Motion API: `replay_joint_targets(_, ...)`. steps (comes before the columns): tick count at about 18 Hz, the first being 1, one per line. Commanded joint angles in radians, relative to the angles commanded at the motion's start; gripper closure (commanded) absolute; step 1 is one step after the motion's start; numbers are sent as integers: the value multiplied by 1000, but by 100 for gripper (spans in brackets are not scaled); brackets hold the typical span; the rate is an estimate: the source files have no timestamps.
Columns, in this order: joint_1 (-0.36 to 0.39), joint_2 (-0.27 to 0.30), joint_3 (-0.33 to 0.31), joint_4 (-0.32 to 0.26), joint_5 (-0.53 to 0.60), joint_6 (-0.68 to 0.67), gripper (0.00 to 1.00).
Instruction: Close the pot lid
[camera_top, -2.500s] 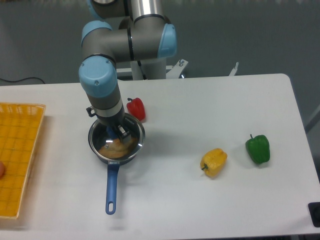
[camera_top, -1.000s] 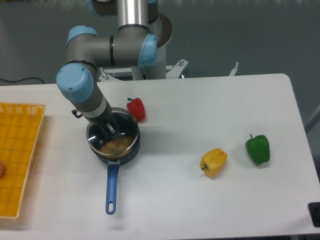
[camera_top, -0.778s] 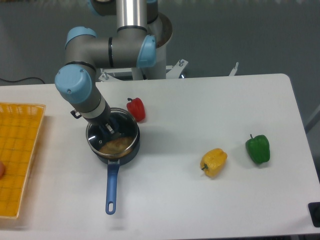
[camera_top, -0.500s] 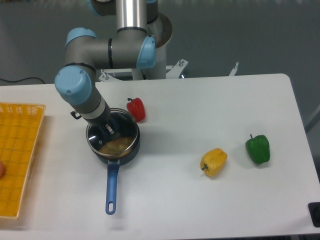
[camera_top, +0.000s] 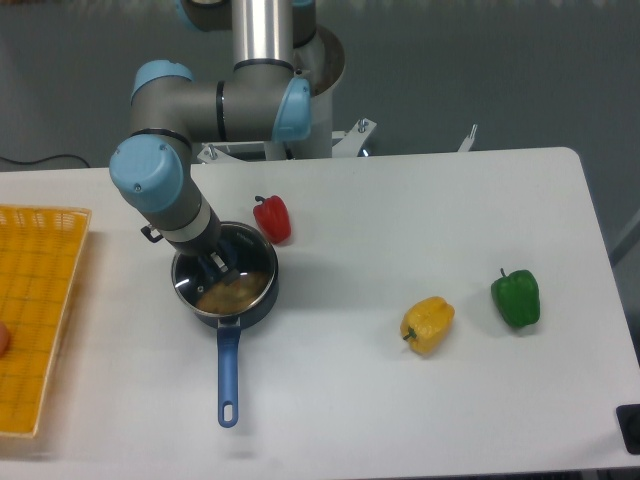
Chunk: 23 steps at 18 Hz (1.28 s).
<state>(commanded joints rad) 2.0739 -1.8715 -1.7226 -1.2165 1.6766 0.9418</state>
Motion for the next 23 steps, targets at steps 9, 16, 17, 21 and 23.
replay_joint_targets(9,0,0,0,0,-2,6,55)
replay_joint_targets(16,2,-5,5,0,25,14,8)
replay_joint_targets(17,2,-8,8,0,25,14,6)
replay_joint_targets(21,2,-9,8,0,23,11,1)
replay_joint_targets(23,2,-9,8,0,21,11,1)
